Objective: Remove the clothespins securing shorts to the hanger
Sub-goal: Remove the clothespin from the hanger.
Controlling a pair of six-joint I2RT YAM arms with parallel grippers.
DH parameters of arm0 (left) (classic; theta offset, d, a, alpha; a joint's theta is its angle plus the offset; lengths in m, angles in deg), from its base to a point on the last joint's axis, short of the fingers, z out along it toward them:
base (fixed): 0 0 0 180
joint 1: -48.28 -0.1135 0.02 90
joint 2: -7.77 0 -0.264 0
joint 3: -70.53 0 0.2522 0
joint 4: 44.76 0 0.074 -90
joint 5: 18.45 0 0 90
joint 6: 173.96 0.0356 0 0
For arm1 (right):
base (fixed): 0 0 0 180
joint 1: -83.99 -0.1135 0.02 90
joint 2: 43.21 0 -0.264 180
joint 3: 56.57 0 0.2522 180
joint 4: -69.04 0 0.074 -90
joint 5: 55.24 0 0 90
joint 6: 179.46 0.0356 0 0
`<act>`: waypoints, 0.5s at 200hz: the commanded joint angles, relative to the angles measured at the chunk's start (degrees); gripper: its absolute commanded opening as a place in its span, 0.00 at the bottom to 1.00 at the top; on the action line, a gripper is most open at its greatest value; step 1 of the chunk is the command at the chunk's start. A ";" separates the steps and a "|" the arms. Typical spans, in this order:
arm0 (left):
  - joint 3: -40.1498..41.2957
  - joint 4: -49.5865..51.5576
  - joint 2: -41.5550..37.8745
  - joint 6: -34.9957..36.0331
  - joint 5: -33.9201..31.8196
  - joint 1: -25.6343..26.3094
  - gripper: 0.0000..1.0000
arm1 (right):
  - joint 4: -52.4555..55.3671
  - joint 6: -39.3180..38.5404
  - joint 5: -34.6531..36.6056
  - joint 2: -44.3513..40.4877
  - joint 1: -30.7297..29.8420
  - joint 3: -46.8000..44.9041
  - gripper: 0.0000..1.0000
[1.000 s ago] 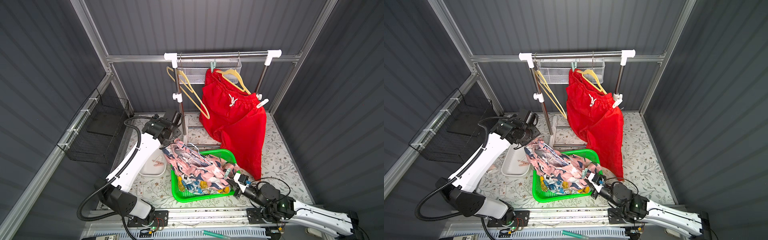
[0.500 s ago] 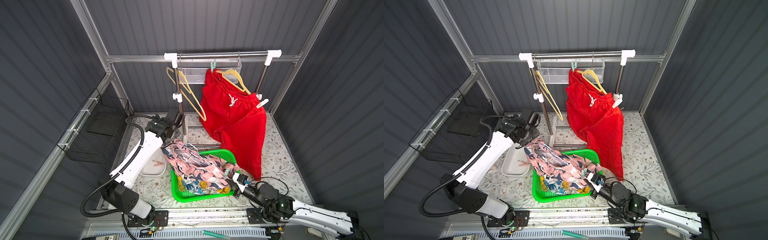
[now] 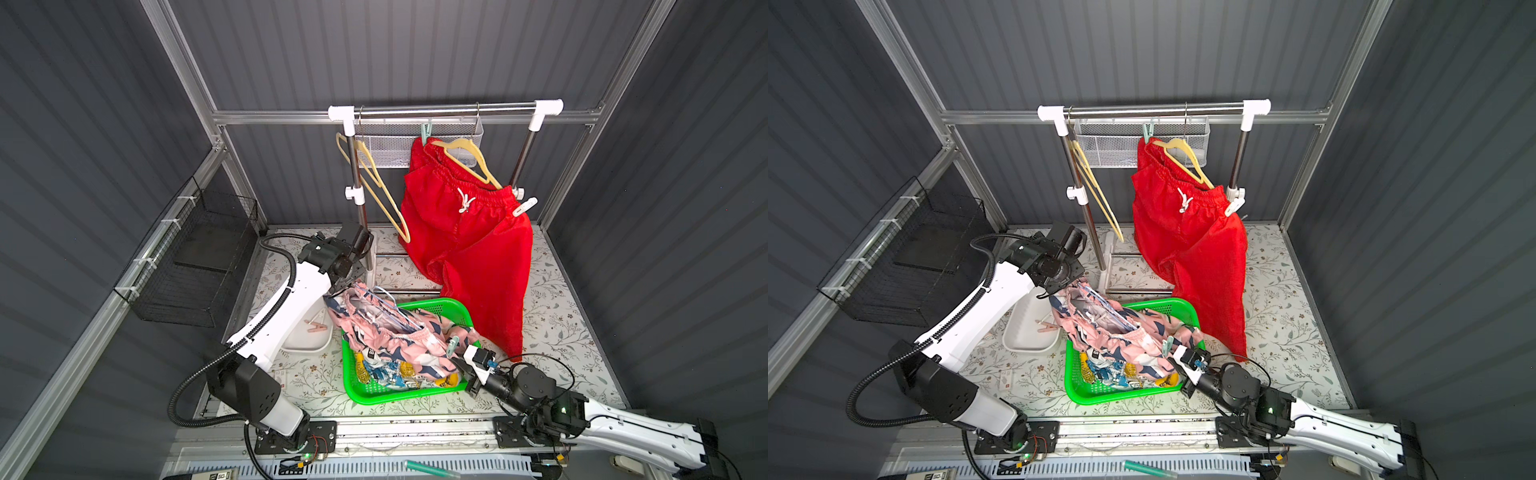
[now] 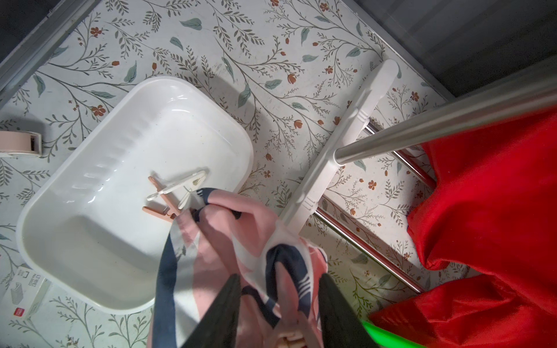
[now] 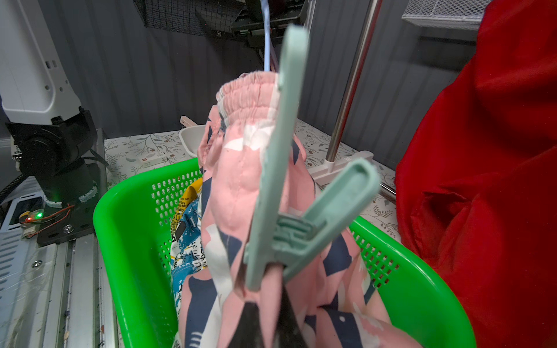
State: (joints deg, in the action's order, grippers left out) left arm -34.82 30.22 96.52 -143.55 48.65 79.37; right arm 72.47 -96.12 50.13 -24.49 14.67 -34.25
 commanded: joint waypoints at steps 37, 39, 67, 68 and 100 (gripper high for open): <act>0.49 -0.30 0.28 0.88 -0.72 0.37 0.23 | -2.50 -0.06 1.70 -0.18 -0.15 -0.21 0.00; 0.46 -0.30 0.19 0.93 -0.87 0.37 0.23 | -2.50 -0.03 1.75 -0.18 -0.19 -0.21 0.00; -0.72 0.46 -0.33 1.57 -2.46 0.37 0.19 | -2.50 0.01 2.09 -0.18 -0.16 -0.21 0.00; -0.79 0.56 -0.33 1.62 -2.53 0.37 0.19 | -2.50 0.04 2.10 -0.22 -0.18 -0.21 0.00; -3.18 1.61 -1.10 3.32 -4.00 0.29 0.19 | -2.42 0.09 2.59 -0.09 -0.18 -0.12 0.00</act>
State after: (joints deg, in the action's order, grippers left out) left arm -34.95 29.58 96.52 -142.46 47.15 79.48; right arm 72.49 -96.12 50.74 -24.38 14.67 -34.25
